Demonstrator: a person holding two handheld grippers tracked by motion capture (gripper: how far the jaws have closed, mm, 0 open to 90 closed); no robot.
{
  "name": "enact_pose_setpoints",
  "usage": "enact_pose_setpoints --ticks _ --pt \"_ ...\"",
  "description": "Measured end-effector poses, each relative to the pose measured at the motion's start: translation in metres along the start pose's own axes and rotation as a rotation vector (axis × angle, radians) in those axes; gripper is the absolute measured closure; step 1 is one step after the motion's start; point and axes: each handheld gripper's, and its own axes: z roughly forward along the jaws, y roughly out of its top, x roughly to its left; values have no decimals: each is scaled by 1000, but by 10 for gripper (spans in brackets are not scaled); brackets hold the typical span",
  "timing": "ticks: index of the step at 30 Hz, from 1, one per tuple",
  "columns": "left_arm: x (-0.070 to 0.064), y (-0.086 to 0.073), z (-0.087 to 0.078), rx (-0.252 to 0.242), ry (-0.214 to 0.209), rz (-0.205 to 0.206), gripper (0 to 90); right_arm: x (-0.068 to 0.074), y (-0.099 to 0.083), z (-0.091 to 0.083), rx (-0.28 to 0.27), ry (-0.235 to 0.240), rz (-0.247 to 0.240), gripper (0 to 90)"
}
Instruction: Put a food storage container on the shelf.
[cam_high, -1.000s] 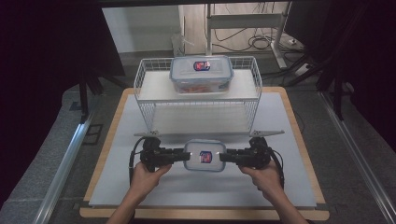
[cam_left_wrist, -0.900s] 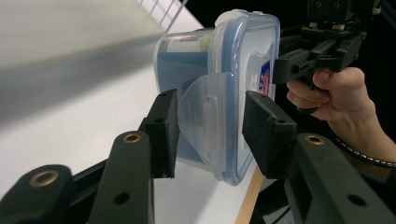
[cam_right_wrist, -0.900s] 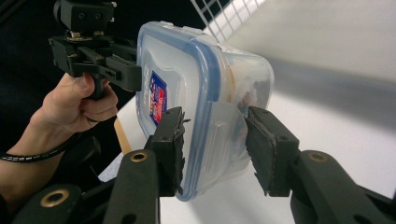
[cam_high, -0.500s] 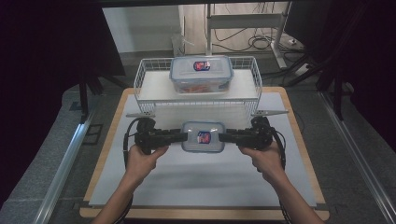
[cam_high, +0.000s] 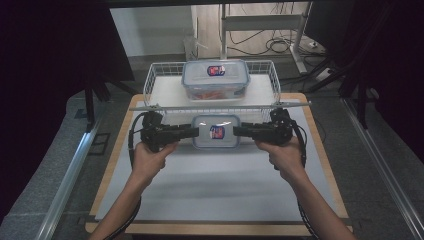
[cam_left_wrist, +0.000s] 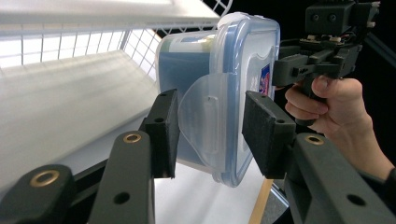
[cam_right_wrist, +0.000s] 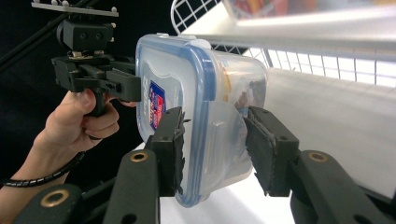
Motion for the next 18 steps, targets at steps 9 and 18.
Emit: enact_pose_setpoints --ticks 9,18 --pt "-3 20 -2 -11 14 8 570 -2 21 -2 -31 7 16 577" --pt "-1 41 -8 -36 12 4 571 1 43 -1 -46 2 11 577"
